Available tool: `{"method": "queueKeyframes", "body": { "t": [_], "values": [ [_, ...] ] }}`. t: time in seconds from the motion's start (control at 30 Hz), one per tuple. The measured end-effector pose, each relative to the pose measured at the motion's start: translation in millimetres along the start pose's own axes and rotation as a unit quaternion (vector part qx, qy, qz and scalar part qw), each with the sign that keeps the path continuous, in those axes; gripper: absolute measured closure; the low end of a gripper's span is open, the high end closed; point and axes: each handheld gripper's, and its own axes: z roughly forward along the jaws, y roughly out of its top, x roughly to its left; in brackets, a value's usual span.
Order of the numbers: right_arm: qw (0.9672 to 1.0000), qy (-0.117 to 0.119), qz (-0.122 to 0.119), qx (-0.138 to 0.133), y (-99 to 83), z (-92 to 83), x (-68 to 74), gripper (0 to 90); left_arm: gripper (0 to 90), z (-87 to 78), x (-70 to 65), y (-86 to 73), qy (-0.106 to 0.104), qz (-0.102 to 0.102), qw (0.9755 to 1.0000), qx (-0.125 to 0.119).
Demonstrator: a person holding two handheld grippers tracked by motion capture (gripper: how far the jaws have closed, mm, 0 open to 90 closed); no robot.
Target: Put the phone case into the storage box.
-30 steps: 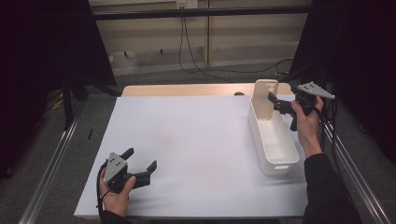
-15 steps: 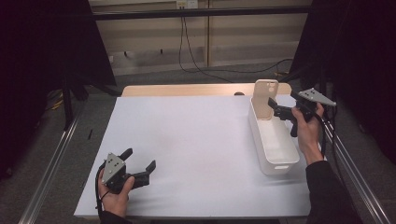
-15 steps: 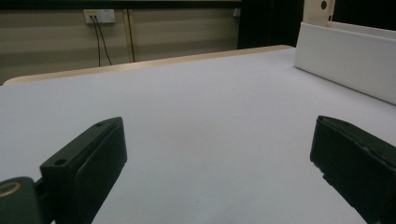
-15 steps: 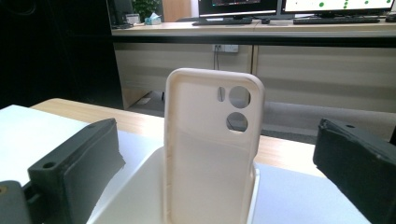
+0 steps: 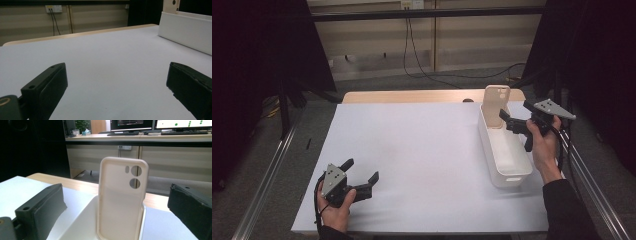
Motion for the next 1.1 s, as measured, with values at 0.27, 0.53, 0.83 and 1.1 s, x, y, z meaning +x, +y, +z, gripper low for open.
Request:
{"method": "queueKeyframes", "body": {
  "t": [0.27, 0.53, 0.83, 1.1],
  "values": [
    [1.0, 0.0, -0.007, 0.006, -8.7, -10.2, -0.6, 0.0, 3.4, 0.3, -0.3, -0.1, 0.0, -0.002, 1.0, -0.001],
    [1.0, 0.006, -0.005, -0.001, -6.9, -23.0, 1.0, 0.2, 3.4, 1.5, -0.5, 1.2, -0.004, -0.001, 1.0, 0.0],
    [0.9998, 0.012, -0.014, -0.005, -7.6, -37.0, 6.2, 0.2, 3.4, 2.7, -0.8, 1.7, -0.007, 0.003, 1.0, 0.0],
    [0.9997, 0.019, -0.015, 0.002, -9.7, -44.3, 13.3, 0.2, 3.4, 2.7, -1.4, 1.4, -0.005, 0.0, 1.0, -0.002]
  ]
}}
